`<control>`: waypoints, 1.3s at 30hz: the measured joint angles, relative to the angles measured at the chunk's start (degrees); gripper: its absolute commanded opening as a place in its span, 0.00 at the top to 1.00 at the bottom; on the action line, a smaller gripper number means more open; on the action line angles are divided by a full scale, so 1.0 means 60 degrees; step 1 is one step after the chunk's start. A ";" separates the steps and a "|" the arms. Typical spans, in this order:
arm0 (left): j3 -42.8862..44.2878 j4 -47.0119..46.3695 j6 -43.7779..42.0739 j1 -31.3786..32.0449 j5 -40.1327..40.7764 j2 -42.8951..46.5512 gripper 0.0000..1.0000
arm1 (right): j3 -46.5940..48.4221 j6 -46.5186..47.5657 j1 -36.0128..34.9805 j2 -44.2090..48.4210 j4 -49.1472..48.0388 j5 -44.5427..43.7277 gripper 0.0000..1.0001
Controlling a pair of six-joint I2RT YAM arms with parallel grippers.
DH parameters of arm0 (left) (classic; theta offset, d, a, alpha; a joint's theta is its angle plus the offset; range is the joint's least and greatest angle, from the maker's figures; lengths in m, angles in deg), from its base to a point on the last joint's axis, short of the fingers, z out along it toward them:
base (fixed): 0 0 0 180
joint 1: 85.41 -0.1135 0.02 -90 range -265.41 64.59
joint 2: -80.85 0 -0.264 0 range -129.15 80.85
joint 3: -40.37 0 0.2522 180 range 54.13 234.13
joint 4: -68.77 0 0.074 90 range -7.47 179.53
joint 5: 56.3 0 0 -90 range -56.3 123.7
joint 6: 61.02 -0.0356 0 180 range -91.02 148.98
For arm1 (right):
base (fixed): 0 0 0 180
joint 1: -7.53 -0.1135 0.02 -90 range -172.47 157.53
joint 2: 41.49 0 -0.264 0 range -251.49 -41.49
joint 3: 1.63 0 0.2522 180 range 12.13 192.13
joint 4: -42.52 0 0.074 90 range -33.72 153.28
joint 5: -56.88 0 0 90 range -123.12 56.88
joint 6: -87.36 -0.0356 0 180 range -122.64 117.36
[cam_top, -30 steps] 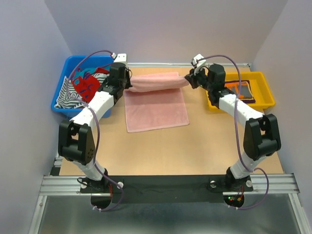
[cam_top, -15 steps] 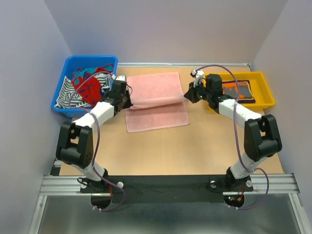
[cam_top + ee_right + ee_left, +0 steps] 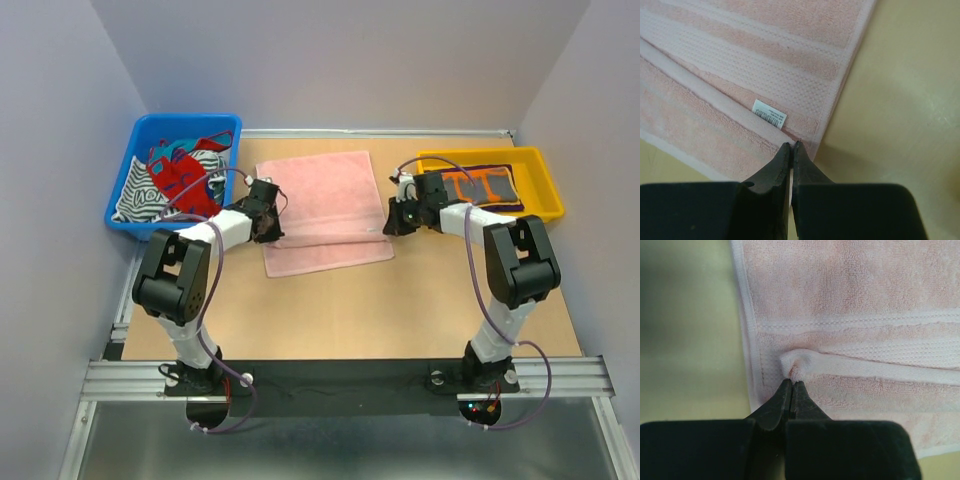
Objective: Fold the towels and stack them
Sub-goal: Fold the towel
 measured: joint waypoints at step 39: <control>-0.0044 0.0331 0.0969 0.0918 0.0382 0.2856 1.00 | 0.0160 -0.0350 0.0823 0.2805 0.0973 -0.0361 1.00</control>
